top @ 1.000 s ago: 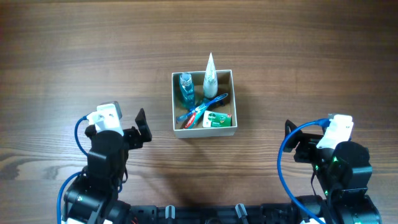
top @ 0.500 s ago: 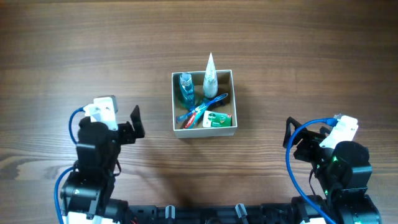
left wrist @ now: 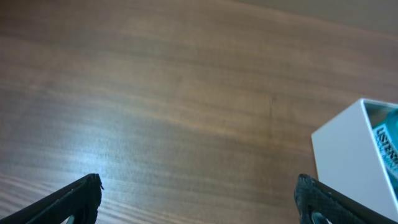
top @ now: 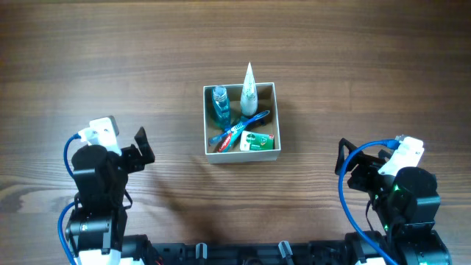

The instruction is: Pack container

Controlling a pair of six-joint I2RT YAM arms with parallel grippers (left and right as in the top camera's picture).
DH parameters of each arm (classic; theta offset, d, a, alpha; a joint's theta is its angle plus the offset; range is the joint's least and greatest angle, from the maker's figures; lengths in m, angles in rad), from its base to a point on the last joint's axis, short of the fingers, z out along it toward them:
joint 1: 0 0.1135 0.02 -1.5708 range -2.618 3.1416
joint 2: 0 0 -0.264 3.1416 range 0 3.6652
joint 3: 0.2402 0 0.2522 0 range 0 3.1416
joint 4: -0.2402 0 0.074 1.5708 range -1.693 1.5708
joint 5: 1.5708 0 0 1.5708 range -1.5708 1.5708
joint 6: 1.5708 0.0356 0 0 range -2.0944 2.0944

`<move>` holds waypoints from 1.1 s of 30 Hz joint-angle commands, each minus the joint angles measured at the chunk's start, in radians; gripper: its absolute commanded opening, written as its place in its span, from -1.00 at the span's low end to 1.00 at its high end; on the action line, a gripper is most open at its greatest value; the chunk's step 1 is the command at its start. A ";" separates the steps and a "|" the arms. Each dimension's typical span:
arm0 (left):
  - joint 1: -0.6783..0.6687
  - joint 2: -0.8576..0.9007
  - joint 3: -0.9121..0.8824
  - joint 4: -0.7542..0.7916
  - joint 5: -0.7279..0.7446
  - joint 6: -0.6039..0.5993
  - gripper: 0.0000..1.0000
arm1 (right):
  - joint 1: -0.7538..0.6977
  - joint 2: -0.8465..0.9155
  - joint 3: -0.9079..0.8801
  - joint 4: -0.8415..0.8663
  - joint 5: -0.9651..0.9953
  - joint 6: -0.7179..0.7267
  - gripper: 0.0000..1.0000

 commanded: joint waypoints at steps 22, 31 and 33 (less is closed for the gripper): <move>0.006 -0.002 -0.009 -0.109 0.025 0.020 1.00 | 0.001 -0.341 -0.070 -0.097 0.117 -0.079 0.99; 0.006 -0.002 -0.009 -0.109 0.025 0.020 1.00 | 0.001 -0.408 -0.334 0.402 -0.081 -0.383 0.99; 0.006 -0.002 -0.009 -0.109 0.025 0.020 1.00 | 0.000 -0.408 -0.399 0.552 -0.075 -0.388 1.00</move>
